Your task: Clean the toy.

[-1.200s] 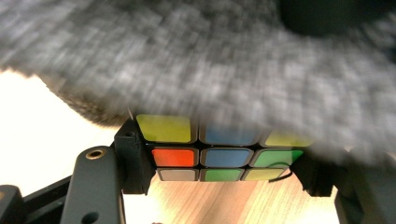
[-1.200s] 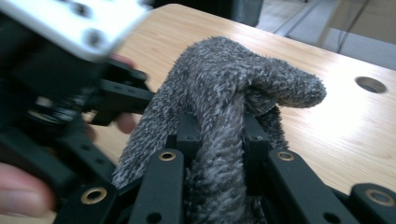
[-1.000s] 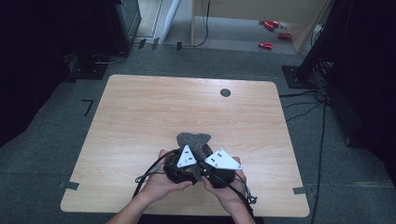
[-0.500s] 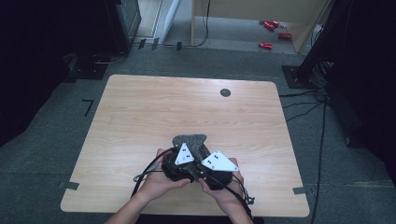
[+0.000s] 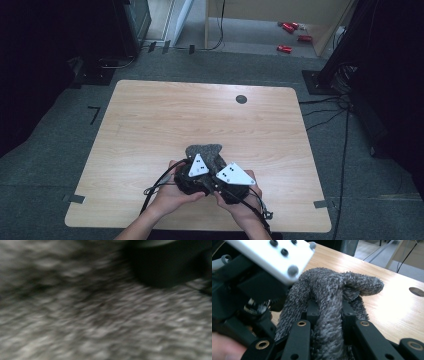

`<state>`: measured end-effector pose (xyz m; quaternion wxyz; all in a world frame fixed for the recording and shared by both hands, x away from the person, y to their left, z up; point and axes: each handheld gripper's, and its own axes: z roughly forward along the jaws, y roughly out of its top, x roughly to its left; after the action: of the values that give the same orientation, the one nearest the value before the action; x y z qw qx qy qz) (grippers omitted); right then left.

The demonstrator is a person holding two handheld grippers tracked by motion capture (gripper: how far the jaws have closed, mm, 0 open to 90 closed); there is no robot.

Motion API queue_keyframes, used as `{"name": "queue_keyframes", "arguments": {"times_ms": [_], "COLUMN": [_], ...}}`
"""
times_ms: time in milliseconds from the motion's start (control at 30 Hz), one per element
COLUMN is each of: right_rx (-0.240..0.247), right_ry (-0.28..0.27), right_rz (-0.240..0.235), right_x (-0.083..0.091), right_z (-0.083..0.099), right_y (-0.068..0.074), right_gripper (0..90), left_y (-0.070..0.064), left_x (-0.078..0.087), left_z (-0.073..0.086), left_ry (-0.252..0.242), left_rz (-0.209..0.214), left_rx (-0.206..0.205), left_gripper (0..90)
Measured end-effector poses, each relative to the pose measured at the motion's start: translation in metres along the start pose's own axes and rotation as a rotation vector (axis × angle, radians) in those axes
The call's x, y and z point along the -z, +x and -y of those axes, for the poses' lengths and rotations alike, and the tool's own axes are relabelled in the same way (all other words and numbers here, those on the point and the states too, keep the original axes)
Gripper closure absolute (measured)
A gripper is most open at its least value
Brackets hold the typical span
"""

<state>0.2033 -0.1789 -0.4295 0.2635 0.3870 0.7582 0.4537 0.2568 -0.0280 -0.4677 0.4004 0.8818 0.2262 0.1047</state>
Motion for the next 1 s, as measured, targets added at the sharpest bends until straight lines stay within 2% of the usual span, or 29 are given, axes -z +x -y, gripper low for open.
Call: {"name": "queue_keyframes", "arguments": {"times_ms": [67,133,200,300,467,600,733,833,933,1000], "right_rx": [-0.015,-0.04,-0.065,-0.042,-0.004,-0.043,-0.079,-0.042,-0.008,0.007], "right_ry": [-0.004,-0.001,0.003,0.003,0.002,-0.005,0.001,0.003,0.005,0.008], "right_rz": [-0.001,0.022,0.025,0.017,-0.002,-0.002,0.021,0.035,0.009,0.015], "right_x": [0.0,0.001,0.002,0.003,-0.001,0.001,0.003,0.003,0.001,0.0], "right_z": [0.0,0.001,0.001,0.0,0.0,0.0,0.001,0.0,-0.001,-0.001], "right_y": [-0.006,-0.014,-0.018,-0.012,0.001,-0.01,-0.019,-0.01,0.001,0.004], "right_gripper": [75.7,75.9,76.1,76.2,75.8,75.6,76.0,76.1,76.0,75.7], "left_y": [0.0,0.002,0.007,0.011,0.002,0.0,0.007,0.005,-0.001,-0.004], "left_x": [0.001,0.002,0.005,0.006,0.002,0.002,0.005,0.004,0.0,0.0], "left_z": [0.0,0.0,0.0,0.001,0.001,-0.001,0.0,0.0,0.0,0.0], "left_ry": [0.0,-0.004,-0.009,-0.009,-0.004,-0.01,-0.015,-0.017,-0.006,-0.007], "left_rz": [0.002,-0.002,-0.011,-0.013,0.0,0.006,-0.001,-0.002,0.007,0.006], "left_rx": [-0.008,-0.007,0.004,0.018,0.008,-0.003,0.012,0.017,-0.003,-0.009], "left_gripper": [35.0,35.0,35.0,35.0,35.0,35.0,35.0,35.0,35.0,35.0]}}
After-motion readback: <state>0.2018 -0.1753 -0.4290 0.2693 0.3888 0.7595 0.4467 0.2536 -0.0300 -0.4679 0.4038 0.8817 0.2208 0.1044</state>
